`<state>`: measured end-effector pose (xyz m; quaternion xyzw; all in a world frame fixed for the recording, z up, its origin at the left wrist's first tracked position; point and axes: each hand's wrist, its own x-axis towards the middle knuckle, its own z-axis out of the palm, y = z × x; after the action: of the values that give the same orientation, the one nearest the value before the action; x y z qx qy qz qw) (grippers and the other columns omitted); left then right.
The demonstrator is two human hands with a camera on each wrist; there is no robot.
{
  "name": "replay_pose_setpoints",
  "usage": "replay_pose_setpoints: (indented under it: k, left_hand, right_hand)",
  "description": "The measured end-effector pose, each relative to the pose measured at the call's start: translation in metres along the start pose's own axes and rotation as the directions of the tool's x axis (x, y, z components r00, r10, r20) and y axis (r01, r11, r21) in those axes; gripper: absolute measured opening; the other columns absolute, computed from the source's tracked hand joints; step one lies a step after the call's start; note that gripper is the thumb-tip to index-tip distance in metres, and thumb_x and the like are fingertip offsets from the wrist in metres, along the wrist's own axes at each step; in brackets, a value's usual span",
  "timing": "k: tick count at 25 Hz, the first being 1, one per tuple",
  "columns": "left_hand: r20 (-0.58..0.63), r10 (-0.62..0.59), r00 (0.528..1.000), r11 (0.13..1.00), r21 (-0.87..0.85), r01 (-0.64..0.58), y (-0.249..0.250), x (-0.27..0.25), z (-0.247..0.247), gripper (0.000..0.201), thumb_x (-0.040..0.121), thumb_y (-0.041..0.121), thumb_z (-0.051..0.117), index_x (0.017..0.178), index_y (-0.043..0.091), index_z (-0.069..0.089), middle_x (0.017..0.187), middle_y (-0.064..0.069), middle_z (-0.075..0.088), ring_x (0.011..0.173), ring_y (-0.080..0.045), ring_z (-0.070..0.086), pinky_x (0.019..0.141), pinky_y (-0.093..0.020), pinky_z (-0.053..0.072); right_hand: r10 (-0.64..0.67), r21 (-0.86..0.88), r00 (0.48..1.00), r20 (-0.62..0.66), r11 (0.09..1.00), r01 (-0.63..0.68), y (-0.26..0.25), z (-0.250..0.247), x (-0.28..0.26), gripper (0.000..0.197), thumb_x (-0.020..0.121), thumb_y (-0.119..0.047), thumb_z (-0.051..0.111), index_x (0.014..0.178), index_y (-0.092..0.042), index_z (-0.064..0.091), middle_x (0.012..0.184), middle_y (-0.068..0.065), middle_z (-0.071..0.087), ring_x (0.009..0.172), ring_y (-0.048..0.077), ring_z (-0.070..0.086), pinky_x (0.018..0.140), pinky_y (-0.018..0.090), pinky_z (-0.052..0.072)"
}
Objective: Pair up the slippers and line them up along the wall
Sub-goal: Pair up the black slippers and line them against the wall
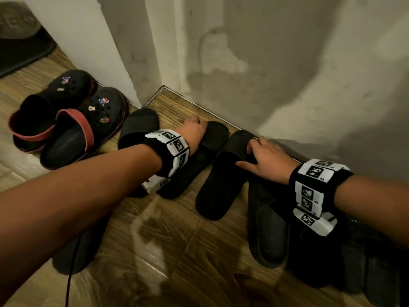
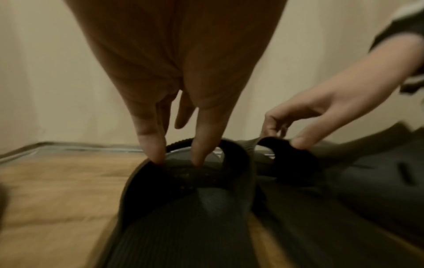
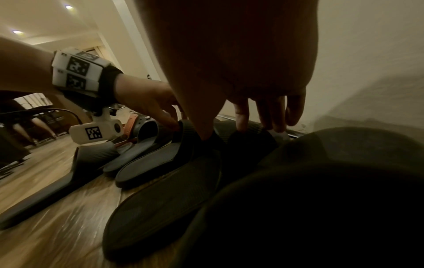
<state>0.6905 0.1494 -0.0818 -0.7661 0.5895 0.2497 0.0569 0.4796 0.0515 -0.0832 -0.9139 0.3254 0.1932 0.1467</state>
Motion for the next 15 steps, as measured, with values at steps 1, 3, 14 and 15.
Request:
replay_pose_setpoints:
  k: [1, 3, 14, 15]
  left_hand:
    - [-0.018, -0.010, 1.000, 0.999, -0.036, 0.009, -0.004, -0.011, 0.001, 0.065, 0.079, 0.007, 0.064, 0.137, 0.003, 0.033, 0.134, -0.021, 0.039, 0.125, -0.039, 0.043, 0.106, -0.044, 0.040]
    - [-0.080, -0.012, 0.997, 0.997, -0.077, 0.006, -0.015, -0.038, 0.009, 0.057, 0.082, 0.015, 0.061, 0.132, 0.002, 0.037, 0.130, -0.020, 0.041, 0.119, -0.038, 0.048, 0.100, -0.042, 0.042]
    - [-0.049, -0.283, 0.958, 0.948, -0.162, 0.272, -0.155, -0.192, 0.040, 0.054, 0.076, 0.040, 0.070, 0.113, 0.009, 0.046, 0.116, -0.016, 0.051, 0.106, -0.033, 0.057, 0.089, -0.037, 0.045]
    - [0.001, -0.277, 0.961, 0.954, -0.116, 0.275, -0.165, -0.199, 0.038, 0.063, 0.071, 0.046, 0.074, 0.114, 0.010, 0.044, 0.115, -0.014, 0.048, 0.103, -0.033, 0.056, 0.086, -0.037, 0.045]
  right_hand:
    - [-0.009, -0.021, 0.999, -0.039, 1.000, 0.008, -0.003, 0.000, -0.003, 0.051, 0.087, -0.061, 0.051, 0.111, -0.017, 0.049, 0.115, 0.011, 0.051, 0.107, 0.030, 0.053, 0.093, 0.041, 0.043]
    - [-0.058, -0.059, 0.990, -0.126, 0.997, 0.051, -0.016, -0.001, -0.008, 0.051, 0.089, -0.060, 0.046, 0.115, -0.016, 0.049, 0.117, 0.011, 0.052, 0.111, 0.031, 0.051, 0.096, 0.043, 0.042]
    - [-0.415, -0.284, 0.910, -0.005, 0.873, 0.397, -0.095, -0.021, -0.037, 0.044, 0.088, -0.062, 0.039, 0.115, -0.028, 0.047, 0.106, -0.004, 0.054, 0.100, 0.017, 0.053, 0.090, 0.032, 0.042]
    - [-0.431, -0.296, 0.902, 0.013, 0.860, 0.415, -0.099, -0.027, -0.037, 0.042, 0.089, -0.062, 0.038, 0.114, -0.029, 0.047, 0.105, -0.005, 0.054, 0.099, 0.016, 0.053, 0.090, 0.031, 0.041]
